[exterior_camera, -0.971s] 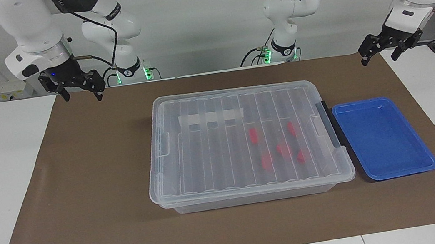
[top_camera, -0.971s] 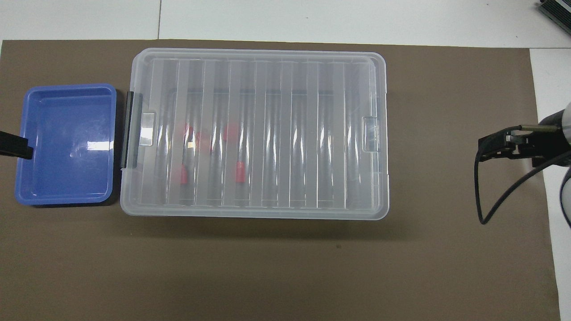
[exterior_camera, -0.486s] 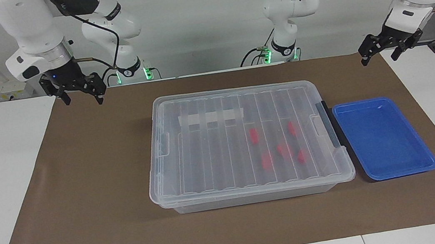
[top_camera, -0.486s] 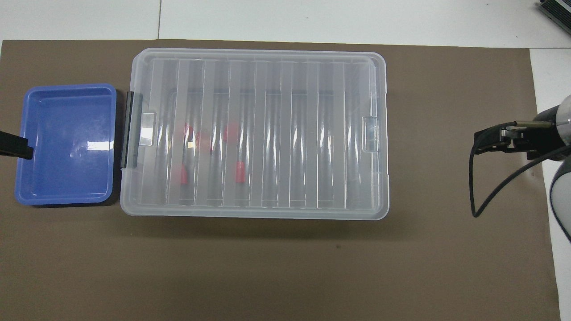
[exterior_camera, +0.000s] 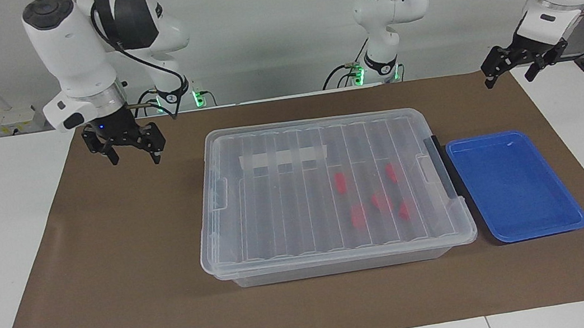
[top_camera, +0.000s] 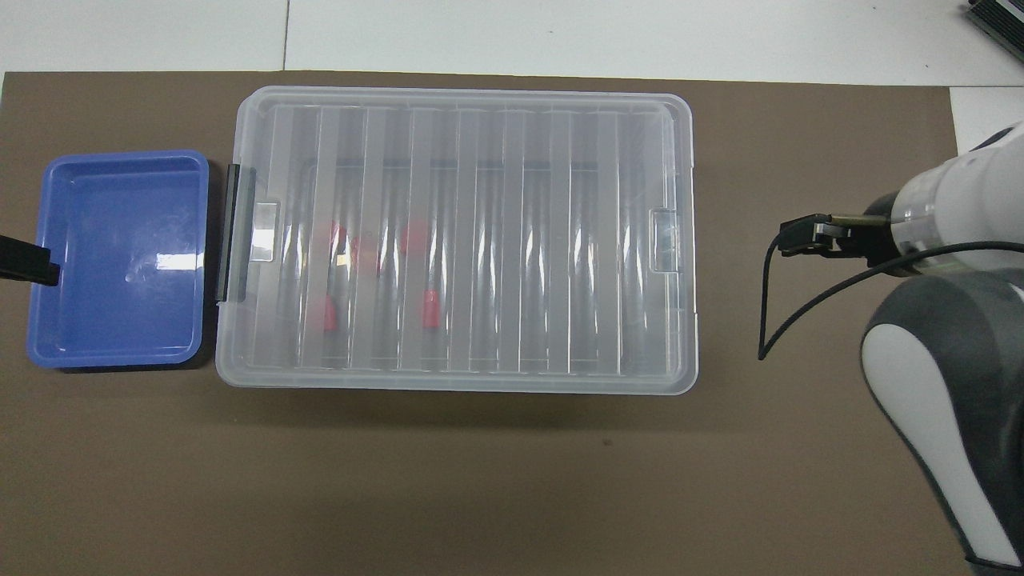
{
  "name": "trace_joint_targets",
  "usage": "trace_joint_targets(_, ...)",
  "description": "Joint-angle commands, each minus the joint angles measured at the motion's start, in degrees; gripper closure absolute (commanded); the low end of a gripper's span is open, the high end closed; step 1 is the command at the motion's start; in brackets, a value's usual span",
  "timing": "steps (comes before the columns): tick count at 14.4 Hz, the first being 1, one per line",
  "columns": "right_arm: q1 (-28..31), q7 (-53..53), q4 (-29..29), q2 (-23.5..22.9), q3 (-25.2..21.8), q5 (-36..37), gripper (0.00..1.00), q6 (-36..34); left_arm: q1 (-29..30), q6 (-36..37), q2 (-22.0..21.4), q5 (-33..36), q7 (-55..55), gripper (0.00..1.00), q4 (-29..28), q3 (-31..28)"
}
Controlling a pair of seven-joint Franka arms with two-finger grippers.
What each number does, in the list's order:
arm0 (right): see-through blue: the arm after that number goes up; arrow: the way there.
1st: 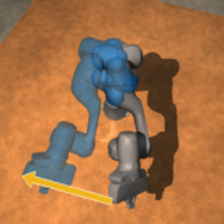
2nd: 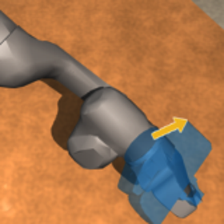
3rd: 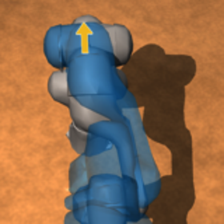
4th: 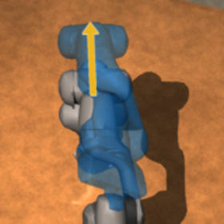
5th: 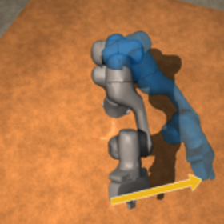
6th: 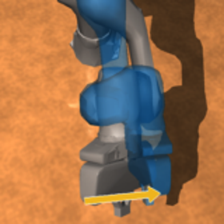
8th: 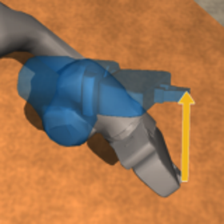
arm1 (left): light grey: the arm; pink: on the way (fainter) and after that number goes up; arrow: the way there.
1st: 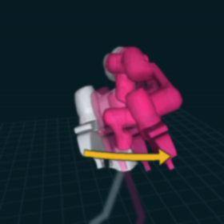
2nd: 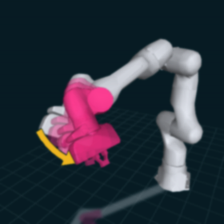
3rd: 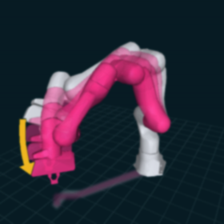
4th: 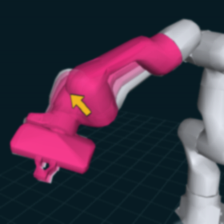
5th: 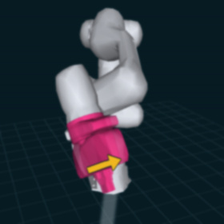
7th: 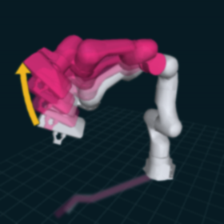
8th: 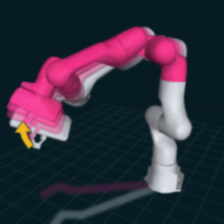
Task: Place red block in blue tray from box
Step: 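Move the right gripper toward the clear box lid edge, then grasp the clear lid with the right gripper and slide it open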
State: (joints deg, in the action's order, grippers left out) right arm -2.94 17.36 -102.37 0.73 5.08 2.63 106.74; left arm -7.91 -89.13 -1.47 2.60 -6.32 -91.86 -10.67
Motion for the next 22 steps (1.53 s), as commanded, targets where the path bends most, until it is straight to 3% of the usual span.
trace_joint_targets(1,-2.9,3.7,-1.9,-1.6,0.2,-0.2,0.00,4.9,-0.2,-1.3,-1.8,-0.7,0.0,0.00,-2.1,-0.3)
trace_joint_targets(9,-7.3,4.2,-1.9,-7.7,0.2,0.0,0.00,10.8,-0.2,-1.3,-1.8,-0.7,0.0,0.00,-2.2,-0.3)
trace_joint_targets(22,-4.9,-4.9,-2.9,-7.9,0.2,0.0,0.00,10.0,-0.2,-1.3,-1.8,-0.7,0.0,0.00,-2.2,-0.3)
